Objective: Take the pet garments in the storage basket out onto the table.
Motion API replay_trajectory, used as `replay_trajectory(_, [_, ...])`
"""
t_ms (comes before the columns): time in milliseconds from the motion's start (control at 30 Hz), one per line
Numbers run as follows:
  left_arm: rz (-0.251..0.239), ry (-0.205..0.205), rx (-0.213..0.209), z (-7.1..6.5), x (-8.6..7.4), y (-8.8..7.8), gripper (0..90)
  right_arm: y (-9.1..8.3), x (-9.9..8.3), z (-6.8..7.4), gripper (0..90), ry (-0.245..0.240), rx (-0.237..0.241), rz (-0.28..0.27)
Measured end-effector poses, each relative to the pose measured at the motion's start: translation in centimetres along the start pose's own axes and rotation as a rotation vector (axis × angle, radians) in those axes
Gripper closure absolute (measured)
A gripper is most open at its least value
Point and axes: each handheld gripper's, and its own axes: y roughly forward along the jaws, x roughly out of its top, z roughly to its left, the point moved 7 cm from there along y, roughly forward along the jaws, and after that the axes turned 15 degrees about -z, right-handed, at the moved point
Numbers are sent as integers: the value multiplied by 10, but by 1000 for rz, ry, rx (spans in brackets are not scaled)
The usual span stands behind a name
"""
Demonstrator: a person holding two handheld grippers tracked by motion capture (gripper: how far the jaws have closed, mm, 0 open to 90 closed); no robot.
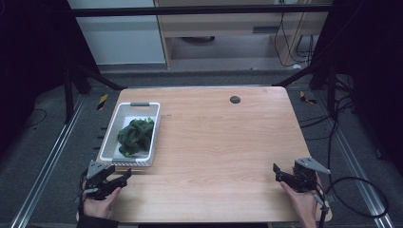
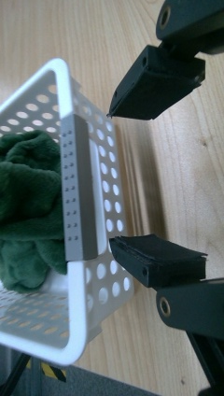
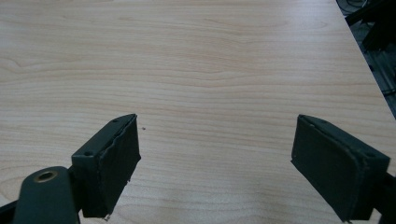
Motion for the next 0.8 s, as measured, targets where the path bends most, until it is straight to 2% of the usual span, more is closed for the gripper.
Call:
replay_trajectory(100, [-13,12,4,0,6,-3,300,3,1,5,168,-32,29,-4])
replay_trajectory(267, [-42,13,6,0,19,-8,268,8,1,7,173,-64,43,-1])
replay_trajectory(433, [-58,-2,-6,2,28,-12,249,7,-1,5,171,-53,36,4])
replay_trajectory(600, [-59,12,-17,3,39,-10,241,7,-2,3,171,-41,27,7])
replay_trajectory(800, [-71,25,-34,0,53,-10,228,7,-3,4,171,-51,29,14])
